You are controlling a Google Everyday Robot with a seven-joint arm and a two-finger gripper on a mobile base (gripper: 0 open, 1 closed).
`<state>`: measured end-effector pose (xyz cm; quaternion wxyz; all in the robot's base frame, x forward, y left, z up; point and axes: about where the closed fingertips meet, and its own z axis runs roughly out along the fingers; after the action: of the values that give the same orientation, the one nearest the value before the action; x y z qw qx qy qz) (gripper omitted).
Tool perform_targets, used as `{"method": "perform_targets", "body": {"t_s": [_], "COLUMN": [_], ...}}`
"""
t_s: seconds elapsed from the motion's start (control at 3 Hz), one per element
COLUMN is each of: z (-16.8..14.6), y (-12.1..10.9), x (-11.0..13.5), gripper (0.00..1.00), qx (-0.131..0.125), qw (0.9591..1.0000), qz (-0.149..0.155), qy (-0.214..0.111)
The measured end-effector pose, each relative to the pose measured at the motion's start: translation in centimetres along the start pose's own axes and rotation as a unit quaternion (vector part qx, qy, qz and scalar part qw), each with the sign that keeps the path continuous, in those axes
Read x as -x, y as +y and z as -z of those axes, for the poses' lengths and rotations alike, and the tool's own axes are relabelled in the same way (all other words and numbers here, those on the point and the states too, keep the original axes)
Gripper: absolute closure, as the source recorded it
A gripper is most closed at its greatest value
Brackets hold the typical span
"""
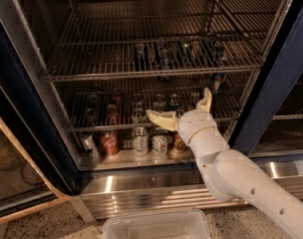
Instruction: Pick green can from middle shelf of fridge
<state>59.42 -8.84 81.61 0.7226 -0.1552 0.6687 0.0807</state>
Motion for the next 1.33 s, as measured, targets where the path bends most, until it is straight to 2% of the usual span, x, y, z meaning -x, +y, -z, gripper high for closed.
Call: {"method": "perform_targets", "body": {"t_s": [0.33,0.67,1.33], "z": [-1.8,-4.0,-7.0], "y": [-2.1,-4.3,-4.8], "x": [-0.1,-0.7,-1.4], "gripper": [0.00,0.00,0.00], "qx": [-0.029,-0.042,-0.045], "qw": [0.9994,0.9982,0.9982], "qz": [-0.019,-0.043,-0.039], "qy": [-0.003,0.005,-0.008]}}
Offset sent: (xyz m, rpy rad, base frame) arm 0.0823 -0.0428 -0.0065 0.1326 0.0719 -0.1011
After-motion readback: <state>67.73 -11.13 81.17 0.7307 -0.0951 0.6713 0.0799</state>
